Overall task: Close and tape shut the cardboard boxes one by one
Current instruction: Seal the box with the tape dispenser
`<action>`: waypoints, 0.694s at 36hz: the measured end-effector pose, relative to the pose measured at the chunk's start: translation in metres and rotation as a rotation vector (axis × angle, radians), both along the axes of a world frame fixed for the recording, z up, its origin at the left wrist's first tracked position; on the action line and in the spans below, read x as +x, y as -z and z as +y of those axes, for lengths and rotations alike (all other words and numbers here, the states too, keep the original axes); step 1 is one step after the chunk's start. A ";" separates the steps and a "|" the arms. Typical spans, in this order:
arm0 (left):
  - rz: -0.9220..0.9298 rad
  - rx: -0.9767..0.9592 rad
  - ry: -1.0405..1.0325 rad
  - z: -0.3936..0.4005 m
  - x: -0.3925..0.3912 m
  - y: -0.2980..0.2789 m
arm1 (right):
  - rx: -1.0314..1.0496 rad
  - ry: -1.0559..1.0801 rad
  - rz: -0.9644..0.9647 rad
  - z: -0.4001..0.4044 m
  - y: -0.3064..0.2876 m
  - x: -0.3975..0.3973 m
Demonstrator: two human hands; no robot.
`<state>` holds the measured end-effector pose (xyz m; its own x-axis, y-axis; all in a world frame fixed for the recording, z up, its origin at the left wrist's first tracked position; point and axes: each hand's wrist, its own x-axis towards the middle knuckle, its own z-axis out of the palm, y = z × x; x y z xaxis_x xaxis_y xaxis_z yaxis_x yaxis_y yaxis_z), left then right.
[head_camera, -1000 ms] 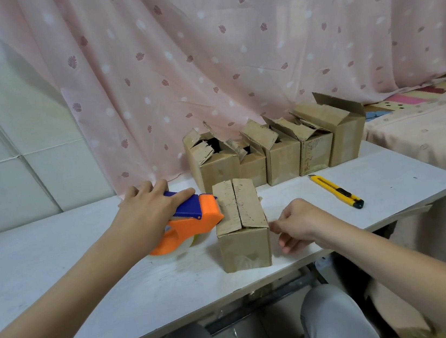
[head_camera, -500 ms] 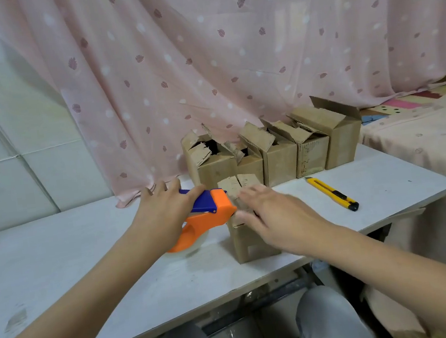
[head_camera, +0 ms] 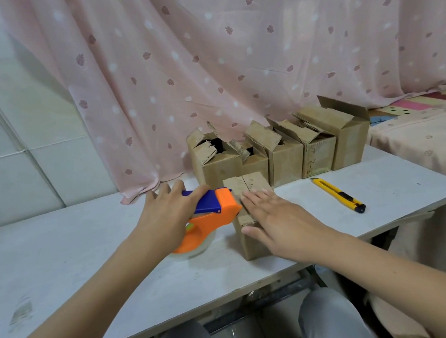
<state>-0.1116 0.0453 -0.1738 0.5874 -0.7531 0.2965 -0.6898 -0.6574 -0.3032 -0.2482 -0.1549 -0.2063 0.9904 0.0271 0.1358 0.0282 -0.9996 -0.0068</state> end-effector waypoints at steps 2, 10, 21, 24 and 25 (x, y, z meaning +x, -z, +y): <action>0.013 -0.024 0.034 0.004 0.000 0.002 | -0.007 0.001 -0.005 0.001 -0.001 0.000; -0.012 -0.048 0.148 0.009 0.007 0.011 | -0.107 -0.007 0.005 0.006 -0.004 0.008; 0.033 -0.059 0.126 0.015 0.009 0.009 | -0.147 -0.030 -0.036 0.002 0.014 0.015; 0.029 -0.087 0.123 0.020 0.010 0.011 | -0.165 -0.008 -0.053 0.002 0.013 0.016; 0.022 -0.095 0.118 0.022 0.010 0.012 | -0.160 -0.006 -0.050 0.003 0.011 0.016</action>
<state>-0.1020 0.0675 -0.1856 0.5034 -0.7864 0.3579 -0.7699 -0.5963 -0.2274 -0.2322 -0.1518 -0.2176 0.9822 0.0578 0.1788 0.0301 -0.9876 0.1539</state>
